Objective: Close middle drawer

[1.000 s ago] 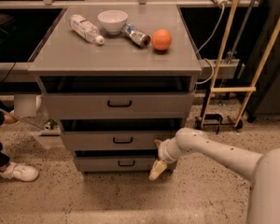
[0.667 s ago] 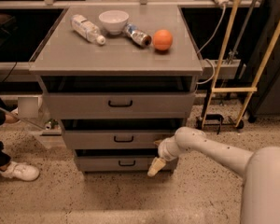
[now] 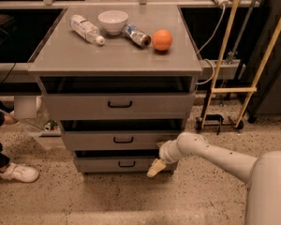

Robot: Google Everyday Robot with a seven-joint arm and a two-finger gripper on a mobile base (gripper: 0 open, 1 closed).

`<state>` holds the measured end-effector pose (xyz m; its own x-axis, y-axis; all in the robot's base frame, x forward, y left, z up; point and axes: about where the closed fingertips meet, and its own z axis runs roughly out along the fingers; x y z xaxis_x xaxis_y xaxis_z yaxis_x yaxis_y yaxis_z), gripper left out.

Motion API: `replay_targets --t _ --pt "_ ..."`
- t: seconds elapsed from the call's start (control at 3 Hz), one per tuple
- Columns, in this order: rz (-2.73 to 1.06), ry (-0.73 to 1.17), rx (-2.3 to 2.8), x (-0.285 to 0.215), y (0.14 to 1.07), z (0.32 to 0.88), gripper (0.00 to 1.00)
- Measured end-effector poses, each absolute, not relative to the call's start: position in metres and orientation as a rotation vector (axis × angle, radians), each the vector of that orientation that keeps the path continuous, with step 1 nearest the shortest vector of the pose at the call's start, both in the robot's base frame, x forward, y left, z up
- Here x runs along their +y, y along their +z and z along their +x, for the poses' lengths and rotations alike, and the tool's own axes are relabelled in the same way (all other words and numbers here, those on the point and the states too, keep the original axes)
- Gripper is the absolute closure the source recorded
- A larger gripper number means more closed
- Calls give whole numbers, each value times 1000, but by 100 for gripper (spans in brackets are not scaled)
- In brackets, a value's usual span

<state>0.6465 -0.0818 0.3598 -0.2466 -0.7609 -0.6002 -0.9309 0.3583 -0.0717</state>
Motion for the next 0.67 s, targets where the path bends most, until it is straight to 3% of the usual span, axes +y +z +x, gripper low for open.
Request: replay_targets --t 0.33,0.67 --pt "-1463 406 2077 -82 360 644 0" --pt "-1506 416 2178 -112 371 616 0"
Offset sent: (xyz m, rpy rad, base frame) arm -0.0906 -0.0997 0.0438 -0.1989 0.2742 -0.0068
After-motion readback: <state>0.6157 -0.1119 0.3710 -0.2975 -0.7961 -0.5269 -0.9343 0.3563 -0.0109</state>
